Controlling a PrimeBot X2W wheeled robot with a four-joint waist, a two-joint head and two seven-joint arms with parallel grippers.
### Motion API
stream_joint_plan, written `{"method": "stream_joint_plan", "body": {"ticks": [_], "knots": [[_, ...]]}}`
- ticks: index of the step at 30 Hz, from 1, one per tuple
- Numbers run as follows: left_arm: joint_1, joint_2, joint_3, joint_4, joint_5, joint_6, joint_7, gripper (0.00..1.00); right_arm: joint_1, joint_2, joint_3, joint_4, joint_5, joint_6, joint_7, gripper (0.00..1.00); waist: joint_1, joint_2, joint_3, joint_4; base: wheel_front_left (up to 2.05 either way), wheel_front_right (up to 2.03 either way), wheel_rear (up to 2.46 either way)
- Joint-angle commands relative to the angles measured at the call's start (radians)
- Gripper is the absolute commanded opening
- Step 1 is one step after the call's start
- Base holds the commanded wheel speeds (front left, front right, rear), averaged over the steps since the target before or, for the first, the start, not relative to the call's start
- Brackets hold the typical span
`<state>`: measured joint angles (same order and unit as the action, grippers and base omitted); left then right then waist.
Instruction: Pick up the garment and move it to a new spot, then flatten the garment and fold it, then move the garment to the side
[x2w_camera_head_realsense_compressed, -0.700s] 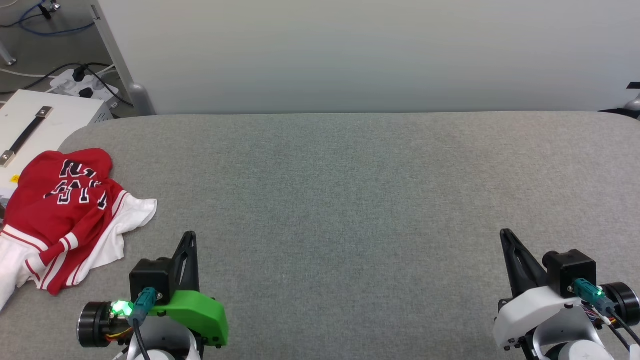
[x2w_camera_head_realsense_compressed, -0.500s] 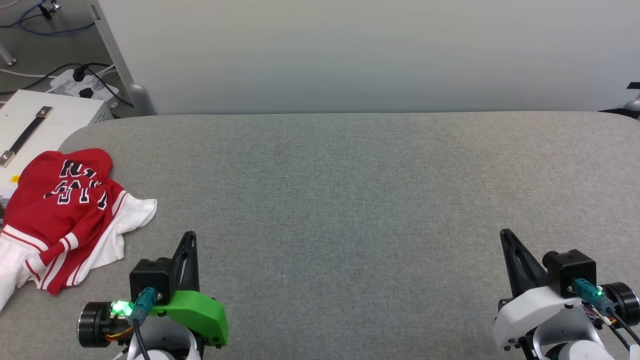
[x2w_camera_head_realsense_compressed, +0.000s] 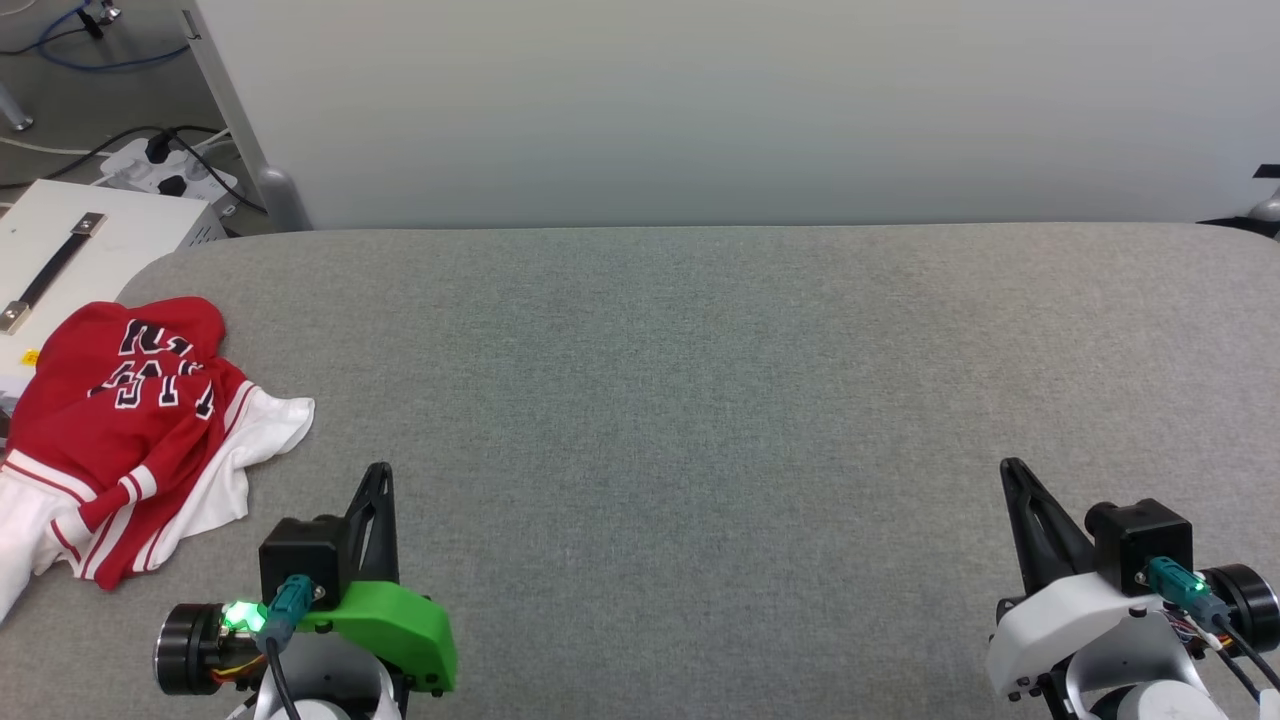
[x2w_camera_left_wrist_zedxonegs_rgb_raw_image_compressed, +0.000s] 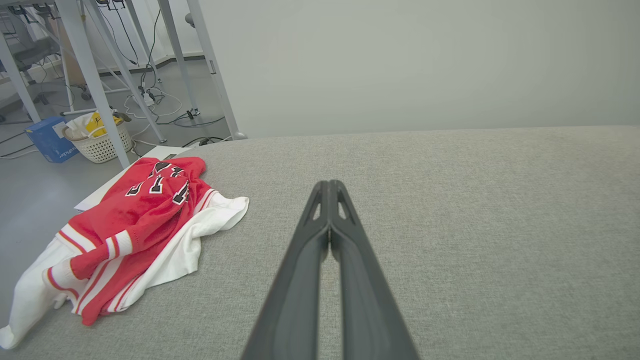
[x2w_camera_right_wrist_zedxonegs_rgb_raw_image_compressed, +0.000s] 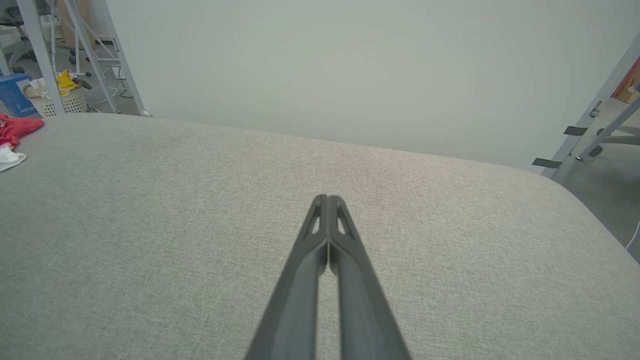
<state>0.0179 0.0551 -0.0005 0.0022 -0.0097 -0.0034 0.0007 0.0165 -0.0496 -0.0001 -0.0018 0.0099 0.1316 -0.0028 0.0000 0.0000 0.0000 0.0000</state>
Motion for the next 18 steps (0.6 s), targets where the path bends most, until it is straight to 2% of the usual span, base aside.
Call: {"method": "stream_joint_plan", "body": {"ticks": [1, 18], "knots": [[-0.018, -0.005, 0.0, -0.002, 0.01, 0.003, -0.001, 0.0, -0.017, -0.001, 0.0, 0.002, -0.01, -0.001, 0.003, 0.0, 0.0, 0.0, 0.0, 0.0, 0.0, 0.0, 0.0], [-0.018, -0.005, 0.0, -0.002, 0.01, 0.003, -0.001, 0.0, -0.017, -0.001, 0.0, 0.002, -0.01, -0.001, 0.003, 0.0, 0.0, 0.0, 0.0, 0.0, 0.0, 0.0, 0.0]]}}
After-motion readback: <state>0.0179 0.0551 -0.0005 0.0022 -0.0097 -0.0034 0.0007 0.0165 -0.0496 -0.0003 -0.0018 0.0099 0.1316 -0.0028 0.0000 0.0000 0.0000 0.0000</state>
